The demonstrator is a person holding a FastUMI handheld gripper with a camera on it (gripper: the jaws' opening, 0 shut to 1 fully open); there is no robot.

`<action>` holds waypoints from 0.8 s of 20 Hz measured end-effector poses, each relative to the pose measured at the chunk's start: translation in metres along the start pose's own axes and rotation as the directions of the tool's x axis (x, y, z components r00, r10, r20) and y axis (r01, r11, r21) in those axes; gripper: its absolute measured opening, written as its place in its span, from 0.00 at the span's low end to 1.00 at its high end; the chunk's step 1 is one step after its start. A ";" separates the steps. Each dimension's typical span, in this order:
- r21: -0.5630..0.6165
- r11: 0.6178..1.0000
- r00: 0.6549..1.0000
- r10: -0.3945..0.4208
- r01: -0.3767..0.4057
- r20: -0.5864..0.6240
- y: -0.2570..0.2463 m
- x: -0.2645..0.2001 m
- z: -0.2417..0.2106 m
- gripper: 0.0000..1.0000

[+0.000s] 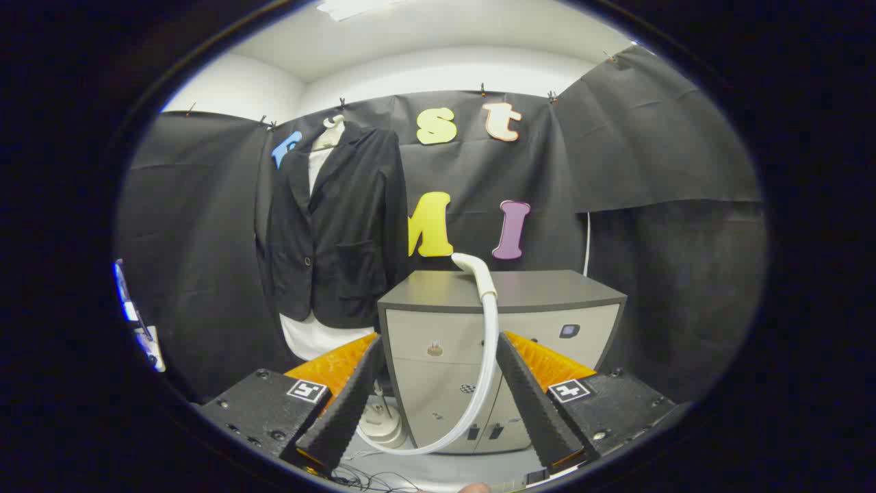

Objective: Iron the clothes twice with a garment steamer, once on the left side and once on the right side.

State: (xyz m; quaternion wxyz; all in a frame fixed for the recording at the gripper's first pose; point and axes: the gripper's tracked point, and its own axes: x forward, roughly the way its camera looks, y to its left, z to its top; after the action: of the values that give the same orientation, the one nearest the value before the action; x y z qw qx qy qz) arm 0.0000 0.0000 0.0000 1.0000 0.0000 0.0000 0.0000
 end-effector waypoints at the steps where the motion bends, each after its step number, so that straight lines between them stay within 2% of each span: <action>1: 0.000 1.000 1.000 -0.003 0.003 -0.004 -0.001 0.000 0.000 1.00; 12: -0.020 1.000 1.000 -0.013 0.012 -0.028 0.005 -0.003 0.007 1.00; 16: 0.018 1.000 0.999 -0.004 0.005 -0.051 0.012 -0.003 0.006 1.00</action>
State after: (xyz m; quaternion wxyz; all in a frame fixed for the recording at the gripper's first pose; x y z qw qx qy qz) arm -0.0026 0.0122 0.0062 0.9996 0.0089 0.0255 -0.0023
